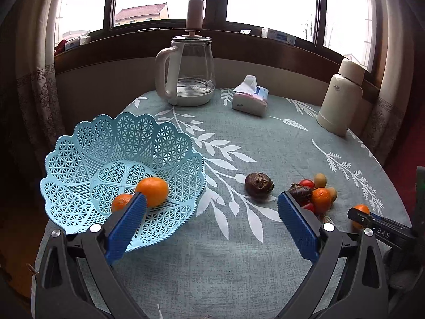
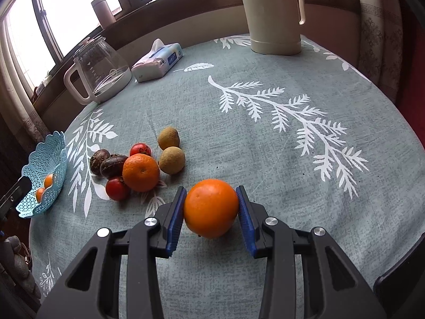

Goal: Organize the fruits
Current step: 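Grasp the dark brown round fruit with the left tool while right holds the orange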

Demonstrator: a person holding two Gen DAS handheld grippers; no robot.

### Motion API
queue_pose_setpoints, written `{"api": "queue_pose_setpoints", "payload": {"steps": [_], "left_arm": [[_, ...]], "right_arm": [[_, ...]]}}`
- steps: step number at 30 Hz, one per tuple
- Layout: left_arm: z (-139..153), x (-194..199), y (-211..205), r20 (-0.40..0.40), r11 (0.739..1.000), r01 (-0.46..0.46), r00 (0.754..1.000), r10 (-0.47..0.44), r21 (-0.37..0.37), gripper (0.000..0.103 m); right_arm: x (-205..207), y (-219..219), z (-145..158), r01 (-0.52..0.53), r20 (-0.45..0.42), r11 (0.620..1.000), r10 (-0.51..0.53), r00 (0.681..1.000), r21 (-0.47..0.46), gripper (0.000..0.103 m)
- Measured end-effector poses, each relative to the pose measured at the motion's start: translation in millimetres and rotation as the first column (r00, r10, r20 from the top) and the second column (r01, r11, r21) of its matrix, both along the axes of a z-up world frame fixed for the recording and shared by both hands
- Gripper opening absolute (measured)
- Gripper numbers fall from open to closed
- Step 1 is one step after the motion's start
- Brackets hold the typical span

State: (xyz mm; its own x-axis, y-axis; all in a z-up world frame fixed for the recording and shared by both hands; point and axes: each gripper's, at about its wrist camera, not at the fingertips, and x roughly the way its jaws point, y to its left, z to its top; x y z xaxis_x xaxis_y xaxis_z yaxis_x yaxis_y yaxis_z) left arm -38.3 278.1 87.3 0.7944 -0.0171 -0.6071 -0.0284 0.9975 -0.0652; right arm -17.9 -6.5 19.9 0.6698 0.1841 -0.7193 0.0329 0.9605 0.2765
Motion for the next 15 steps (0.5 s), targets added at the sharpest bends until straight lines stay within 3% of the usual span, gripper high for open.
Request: {"api": "queue_pose_setpoints", "payload": {"steps": [10, 15], "left_arm": [[-19, 32, -52, -0.011, 0.988, 0.085, 0.996, -0.084, 0.133, 0.099], [-34, 54, -64, -0.07, 0.977, 0.136, 0.99, -0.126, 0.166, 0.08]], "right_arm": [[1, -8, -4, -0.022, 0.012, 0.998, 0.021, 1.0, 0.063, 0.039], [2, -9, -6, -0.039, 0.011, 0.995, 0.039, 0.999, 0.094, 0.039]]}}
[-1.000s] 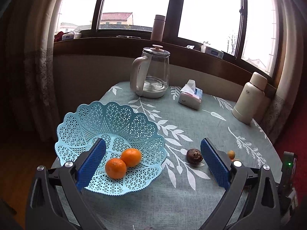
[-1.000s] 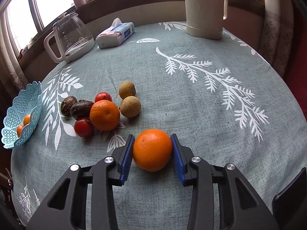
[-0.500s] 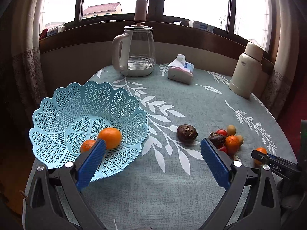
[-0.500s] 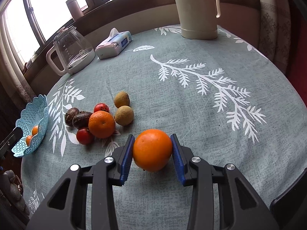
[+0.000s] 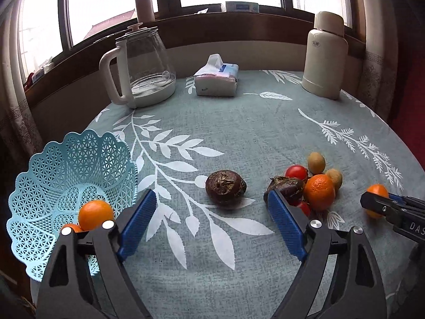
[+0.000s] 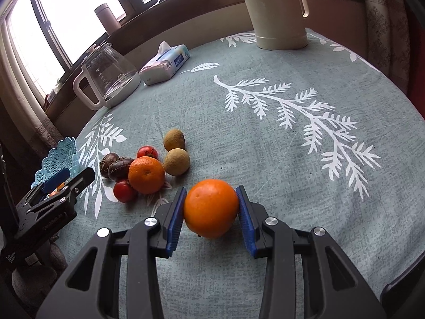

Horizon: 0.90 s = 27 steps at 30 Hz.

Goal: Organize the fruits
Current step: 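Grasp the dark brown round fruit with the left tool while right holds the orange, then carry the dark brown fruit into the blue basket and open the left tool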

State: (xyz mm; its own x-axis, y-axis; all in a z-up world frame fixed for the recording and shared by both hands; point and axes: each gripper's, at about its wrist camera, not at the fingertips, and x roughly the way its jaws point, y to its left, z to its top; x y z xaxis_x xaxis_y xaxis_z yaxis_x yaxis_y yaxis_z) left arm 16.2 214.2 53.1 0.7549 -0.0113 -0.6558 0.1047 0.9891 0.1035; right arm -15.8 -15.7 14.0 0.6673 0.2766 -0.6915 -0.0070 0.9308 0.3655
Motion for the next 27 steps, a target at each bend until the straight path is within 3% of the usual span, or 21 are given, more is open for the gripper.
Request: {"api": "queue_pose_setpoints", "payload": {"steps": [5, 11, 27], "left_arm": [[-12, 19, -8, -0.05, 0.999, 0.036, 0.998, -0.035, 0.018, 0.063], [-22, 38, -9, -0.102, 0.998, 0.063, 0.993, -0.063, -0.008, 0.049], [-20, 36, -3, -0.097, 0.996, 0.056, 0.993, -0.063, -0.068, 0.045]], "right_arm": [[1, 0, -1, -0.016, -0.004, 1.0, 0.017, 1.0, 0.023, 0.039], [2, -1, -3, -0.02, -0.009, 0.999, 0.02, 1.0, 0.039, 0.039], [4, -2, -4, -0.015, -0.004, 0.999, 0.015, 1.0, 0.048, 0.039]]}}
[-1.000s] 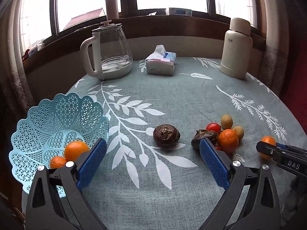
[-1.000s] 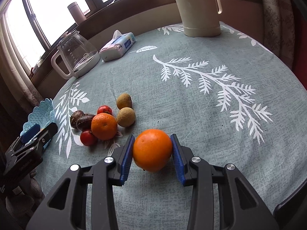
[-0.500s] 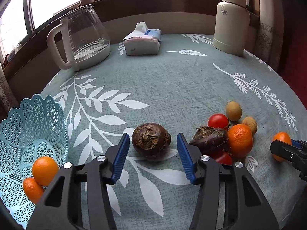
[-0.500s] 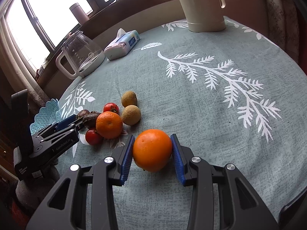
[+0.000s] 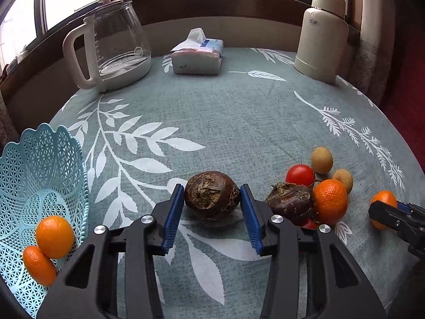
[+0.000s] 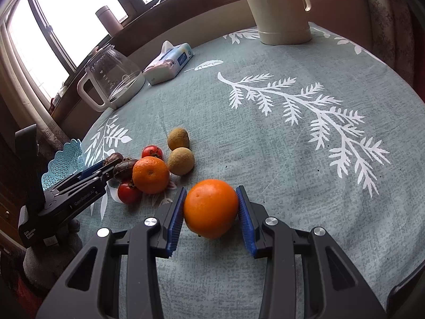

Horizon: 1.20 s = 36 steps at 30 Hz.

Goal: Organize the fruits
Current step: 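Carry the dark brown fruit into the blue basket and open the left tool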

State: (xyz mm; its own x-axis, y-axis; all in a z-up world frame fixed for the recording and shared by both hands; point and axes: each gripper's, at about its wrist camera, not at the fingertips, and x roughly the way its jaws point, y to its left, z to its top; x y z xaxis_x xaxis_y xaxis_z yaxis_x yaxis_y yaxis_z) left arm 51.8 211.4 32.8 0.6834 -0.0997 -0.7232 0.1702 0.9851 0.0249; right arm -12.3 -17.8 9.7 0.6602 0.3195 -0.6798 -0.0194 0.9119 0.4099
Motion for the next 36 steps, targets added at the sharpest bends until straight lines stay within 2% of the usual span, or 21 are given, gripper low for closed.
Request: {"api": "queue_pose_setpoints", "payload": {"steps": [16, 28, 36], "left_arm": [[41, -30, 13, 0.105, 0.997, -0.065, 0.992, 0.068, -0.037, 0.045], [63, -47, 60, 0.149, 0.983, -0.179, 0.971, 0.184, -0.05, 0.045], [74, -60, 99, 0.173, 0.961, -0.27, 0.946, 0.275, -0.055, 0.045]], "right_arm": [[-4, -1, 3, 0.005, 0.02, 1.0, -0.005, 1.0, -0.003, 0.039], [-6, 0, 4, 0.01, 0.033, 1.0, -0.01, 0.999, -0.005, 0.039], [-7, -1, 5, 0.01, 0.034, 1.0, -0.01, 0.999, -0.005, 0.039]]}}
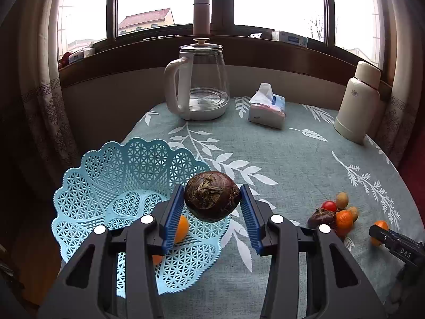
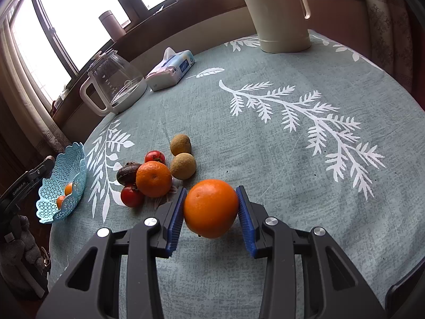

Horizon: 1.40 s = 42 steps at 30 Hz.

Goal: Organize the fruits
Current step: 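Carry the dark brown fruit into the blue basket and open the left tool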

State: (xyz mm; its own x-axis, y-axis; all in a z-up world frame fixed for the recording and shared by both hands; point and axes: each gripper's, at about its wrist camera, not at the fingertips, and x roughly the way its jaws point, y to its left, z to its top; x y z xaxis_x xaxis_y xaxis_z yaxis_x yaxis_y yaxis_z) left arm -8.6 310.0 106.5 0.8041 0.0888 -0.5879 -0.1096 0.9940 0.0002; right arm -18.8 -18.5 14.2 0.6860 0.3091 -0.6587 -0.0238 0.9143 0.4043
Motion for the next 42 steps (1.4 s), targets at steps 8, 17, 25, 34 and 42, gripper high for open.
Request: {"api": "queue_pose_setpoints", "payload": {"steps": [8, 17, 25, 34, 42], "left_arm": [[5, -12, 37, 0.01, 0.996, -0.09, 0.996, 0.09, 0.004, 0.045], [4, -21, 67, 0.008, 0.987, -0.164, 0.986, 0.164, -0.001, 0.045], [-2, -26, 81, -0.005, 0.981, -0.195, 0.981, 0.195, -0.005, 0.045], [0, -33, 88, 0.009, 0.974, -0.227, 0.974, 0.228, -0.017, 0.06], [-1, -42, 91, 0.021, 0.969, -0.246, 0.969, 0.246, -0.025, 0.079]], "right_arm": [[0, 0, 0, 0.0, 0.0, 1.0, 0.0, 1.0, 0.0, 0.039], [-1, 0, 1, 0.0, 0.001, 1.0, 0.0, 1.0, 0.0, 0.039], [-1, -1, 1, 0.0, 0.002, 1.0, 0.0, 1.0, 0.0, 0.039], [0, -2, 3, 0.002, 0.004, 1.0, -0.002, 1.0, 0.001, 0.039], [1, -4, 6, 0.005, 0.015, 1.0, -0.005, 1.0, 0.0, 0.039]]}}
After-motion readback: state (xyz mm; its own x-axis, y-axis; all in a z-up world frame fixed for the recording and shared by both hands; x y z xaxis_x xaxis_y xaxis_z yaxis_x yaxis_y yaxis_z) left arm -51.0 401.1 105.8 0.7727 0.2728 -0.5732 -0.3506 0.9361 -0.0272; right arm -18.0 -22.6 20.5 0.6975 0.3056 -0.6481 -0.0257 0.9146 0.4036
